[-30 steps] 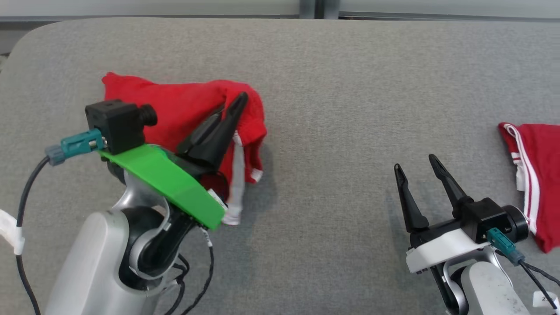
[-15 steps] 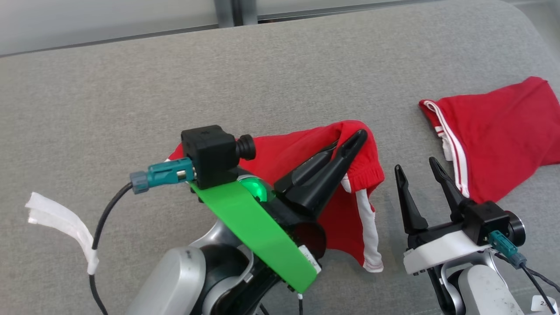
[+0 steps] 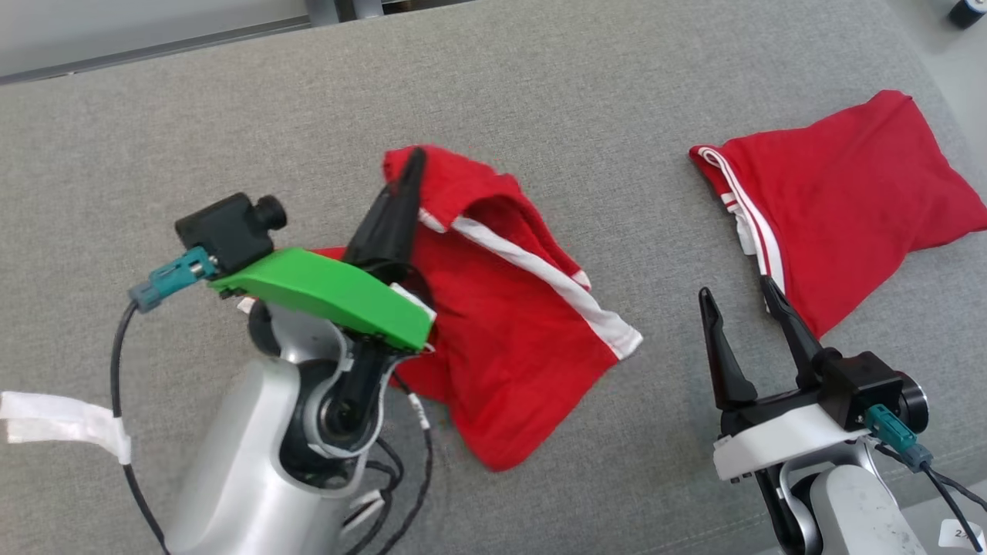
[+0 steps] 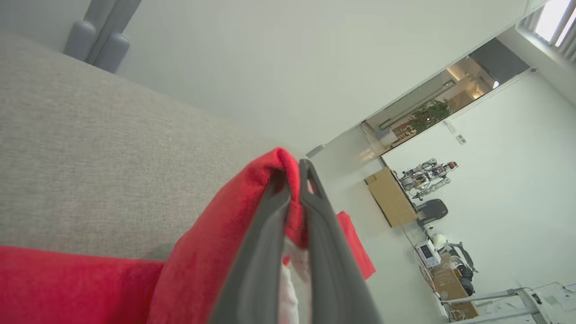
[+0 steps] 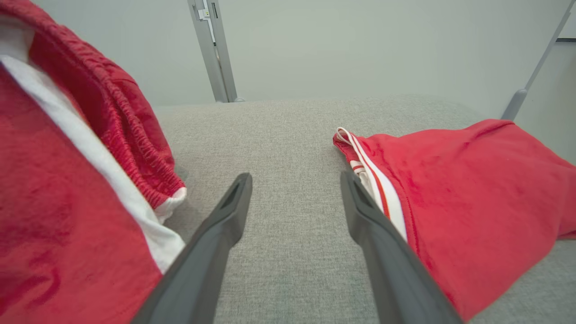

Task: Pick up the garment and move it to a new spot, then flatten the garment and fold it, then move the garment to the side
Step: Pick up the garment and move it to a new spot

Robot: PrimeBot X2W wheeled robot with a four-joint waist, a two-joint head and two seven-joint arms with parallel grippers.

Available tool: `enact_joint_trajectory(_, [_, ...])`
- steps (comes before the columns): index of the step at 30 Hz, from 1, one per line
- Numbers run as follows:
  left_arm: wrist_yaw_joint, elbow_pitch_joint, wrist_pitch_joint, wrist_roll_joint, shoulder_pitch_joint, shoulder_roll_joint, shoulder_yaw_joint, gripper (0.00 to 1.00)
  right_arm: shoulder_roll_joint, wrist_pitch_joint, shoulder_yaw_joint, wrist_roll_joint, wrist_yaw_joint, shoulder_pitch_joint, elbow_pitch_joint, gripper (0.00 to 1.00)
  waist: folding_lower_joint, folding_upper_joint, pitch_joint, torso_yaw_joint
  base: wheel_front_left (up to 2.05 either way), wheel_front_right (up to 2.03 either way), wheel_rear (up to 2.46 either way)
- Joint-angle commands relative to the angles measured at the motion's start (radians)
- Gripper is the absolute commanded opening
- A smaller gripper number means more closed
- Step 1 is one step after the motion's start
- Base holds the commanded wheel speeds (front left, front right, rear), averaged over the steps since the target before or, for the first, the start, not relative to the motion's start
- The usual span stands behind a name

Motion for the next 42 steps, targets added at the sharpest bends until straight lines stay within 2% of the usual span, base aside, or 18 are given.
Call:
enact_joint_trajectory(1, [0.000, 0.029, -0.011, -0.013, 0.011, 0.019, 0.022, 0.00, 0.000, -0.003, -0.001, -0.001, -0.001, -0.004, 0.000, 1.00, 0.0000, 0.0000, 0.003, 0.007, 0.00, 0.00, 0.00])
enact_joint_trajectory(7, [-0.005, 0.209, -0.047, -0.057, 0.062, 0.045, 0.105, 0.00, 0.000, -0.003, -0.007, -0.018, -0.001, -0.009, 0.007, 1.00, 0.0000, 0.0000, 0.006, 0.044, 0.00, 0.00, 0.00])
enact_joint_trajectory(13, [-0.037, 0.347, -0.076, -0.098, 0.085, 0.029, 0.123, 0.01, 0.000, -0.003, -0.004, -0.029, -0.001, -0.019, 0.011, 1.00, 0.0000, 0.0000, 0.010, 0.075, 0.00, 0.00, 0.00])
enact_joint_trajectory(14, [-0.043, 0.359, -0.081, -0.107, 0.087, 0.026, 0.124, 0.16, 0.000, -0.003, -0.004, -0.031, -0.001, -0.019, 0.013, 1.00, 0.0000, 0.0000, 0.010, 0.079, 0.00, 0.00, 0.00])
enact_joint_trajectory(17, [-0.054, 0.377, -0.089, -0.120, 0.089, 0.018, 0.114, 1.00, 0.000, -0.003, -0.006, -0.032, -0.001, -0.020, 0.014, 1.00, 0.0000, 0.0000, 0.009, 0.086, 0.00, 0.00, 0.00])
enact_joint_trajectory(20, [-0.070, 0.366, -0.115, -0.082, 0.095, 0.029, 0.093, 1.00, 0.000, -0.003, -0.005, -0.035, -0.001, -0.015, 0.018, 1.00, 0.0000, 0.0000, 0.000, 0.088, 0.00, 0.00, 0.00])
enact_joint_trajectory(24, [-0.075, 0.295, -0.164, 0.034, 0.129, 0.102, 0.045, 1.00, 0.000, -0.003, -0.005, -0.035, -0.001, 0.005, 0.022, 1.00, 0.0000, 0.0000, -0.026, 0.082, 0.00, 0.00, 0.00])
enact_joint_trajectory(30, [-0.055, 0.116, -0.170, 0.295, 0.186, 0.287, -0.080, 1.00, 0.000, -0.003, -0.014, -0.031, -0.001, 0.034, 0.019, 1.00, 0.0000, 0.0000, -0.052, 0.076, 0.00, 0.00, 0.00])
enact_joint_trajectory(33, [-0.041, 0.063, -0.150, 0.398, 0.188, 0.352, -0.132, 1.00, 0.000, -0.003, -0.016, -0.022, -0.001, 0.038, 0.014, 1.00, 0.0000, 0.0000, -0.051, 0.072, 0.00, 0.00, 0.00])
enact_joint_trajectory(35, [-0.038, 0.058, -0.129, 0.463, 0.174, 0.391, -0.166, 1.00, 0.000, -0.003, -0.015, -0.018, -0.001, 0.037, 0.010, 1.00, 0.0000, 0.0000, -0.047, 0.069, 0.00, 0.00, 0.00])
enact_joint_trajectory(36, [-0.038, 0.058, -0.129, 0.463, 0.174, 0.391, -0.166, 1.00, 0.000, -0.003, -0.015, -0.018, -0.001, 0.037, 0.010, 1.00, 0.0000, 0.0000, -0.047, 0.069, 0.00, 0.00, 0.00])
enact_joint_trajectory(39, [-0.047, 0.084, -0.100, 0.563, 0.128, 0.434, -0.221, 1.00, 0.000, -0.003, -0.010, -0.016, -0.001, 0.030, 0.006, 1.00, 0.0000, 0.0000, -0.036, 0.063, 0.00, 0.00, 0.00])
enact_joint_trajectory(42, [-0.054, 0.131, -0.070, 0.640, 0.086, 0.454, -0.266, 1.00, 0.000, -0.003, -0.007, -0.010, -0.001, 0.021, 0.004, 1.00, 0.0000, 0.0000, -0.026, 0.054, 0.00, 0.00, 0.00])
